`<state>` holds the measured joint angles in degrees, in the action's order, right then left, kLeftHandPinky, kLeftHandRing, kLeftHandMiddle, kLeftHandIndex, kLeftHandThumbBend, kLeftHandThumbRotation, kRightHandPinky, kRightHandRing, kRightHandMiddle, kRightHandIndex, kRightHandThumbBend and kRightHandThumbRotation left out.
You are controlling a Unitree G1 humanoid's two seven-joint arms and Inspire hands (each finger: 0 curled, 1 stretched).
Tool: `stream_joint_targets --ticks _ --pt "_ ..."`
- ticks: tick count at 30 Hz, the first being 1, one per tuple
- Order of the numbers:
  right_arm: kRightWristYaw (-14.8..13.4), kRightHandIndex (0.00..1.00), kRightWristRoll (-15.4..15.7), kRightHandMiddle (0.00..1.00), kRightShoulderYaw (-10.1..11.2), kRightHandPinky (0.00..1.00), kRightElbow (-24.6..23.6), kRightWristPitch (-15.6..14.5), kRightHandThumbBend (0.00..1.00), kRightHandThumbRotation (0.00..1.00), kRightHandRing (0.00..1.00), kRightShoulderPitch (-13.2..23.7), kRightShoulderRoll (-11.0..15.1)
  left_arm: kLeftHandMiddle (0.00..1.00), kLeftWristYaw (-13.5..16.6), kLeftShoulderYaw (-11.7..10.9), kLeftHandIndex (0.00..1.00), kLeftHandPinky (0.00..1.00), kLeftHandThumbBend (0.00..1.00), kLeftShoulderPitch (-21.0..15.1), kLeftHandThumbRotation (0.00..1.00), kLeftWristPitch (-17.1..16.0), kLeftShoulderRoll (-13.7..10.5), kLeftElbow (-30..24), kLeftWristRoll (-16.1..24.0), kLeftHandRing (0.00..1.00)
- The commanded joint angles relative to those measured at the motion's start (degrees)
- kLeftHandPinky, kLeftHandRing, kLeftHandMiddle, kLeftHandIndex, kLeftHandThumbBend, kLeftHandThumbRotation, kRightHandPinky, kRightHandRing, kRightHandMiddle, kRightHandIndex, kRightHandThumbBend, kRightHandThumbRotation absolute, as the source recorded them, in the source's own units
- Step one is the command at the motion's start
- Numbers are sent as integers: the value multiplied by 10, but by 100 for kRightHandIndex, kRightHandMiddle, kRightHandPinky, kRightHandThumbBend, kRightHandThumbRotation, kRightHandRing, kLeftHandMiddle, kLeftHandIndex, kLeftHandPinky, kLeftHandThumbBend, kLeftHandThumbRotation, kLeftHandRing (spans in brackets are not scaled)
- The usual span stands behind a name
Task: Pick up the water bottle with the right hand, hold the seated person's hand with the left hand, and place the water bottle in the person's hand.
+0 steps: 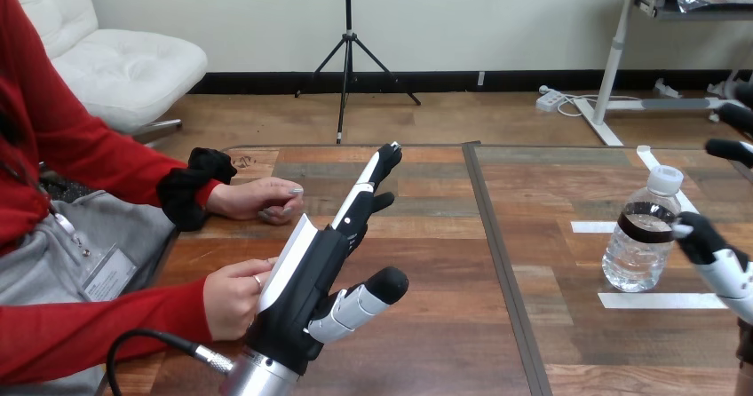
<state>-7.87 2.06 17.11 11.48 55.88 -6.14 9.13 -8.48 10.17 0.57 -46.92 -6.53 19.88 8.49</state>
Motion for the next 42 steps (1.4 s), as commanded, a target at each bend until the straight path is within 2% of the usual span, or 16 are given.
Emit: stream_joint_targets --ticks 1,4,7,10,13,16,19,22,25,42 --pt "-10 83 -5 83 17 67 32 10 100 63 79 47 7 100 1 -2 100 95 100 -25 100 1 5 -17 -8 100" --pt "-12 83 -7 83 22 67 48 5 100 64 80 54 12 100 5 -3 100 95 100 -26 100 3 4 -19 0 100" --pt "-5 82 -27 83 22 67 68 1 100 63 79 64 17 100 0 -2 100 95 100 -28 100 0 4 -15 -7 100" --pt "-6 82 -28 82 29 67 99 9 100 62 79 79 25 100 -4 0 100 95 100 -29 100 0 4 -14 -12 100" --pt "-4 82 -43 82 31 67 106 -16 100 62 79 84 24 100 3 -2 100 95 100 -28 100 2 5 -17 -3 100" --pt "3 82 -51 82 33 68 137 -6 100 61 80 98 32 100 4 -2 100 95 100 -28 100 3 6 -18 -3 100" --pt "2 83 -48 83 35 69 155 -14 100 61 80 105 37 100 -3 0 100 95 100 -29 100 1 5 -16 -10 100" --pt "16 84 -68 84 33 71 179 -15 100 60 82 115 41 100 4 -2 100 95 100 -28 100 2 6 -19 -2 100" --pt "30 85 -82 86 34 74 207 -16 100 59 84 128 45 100 -14 3 100 97 100 -28 100 8 6 -20 -27 100" --pt "29 90 -64 89 26 90 328 -23 100 56 92 177 55 100 -11 -2 100 100 100 -28 100 6 3 -23 -18 100"
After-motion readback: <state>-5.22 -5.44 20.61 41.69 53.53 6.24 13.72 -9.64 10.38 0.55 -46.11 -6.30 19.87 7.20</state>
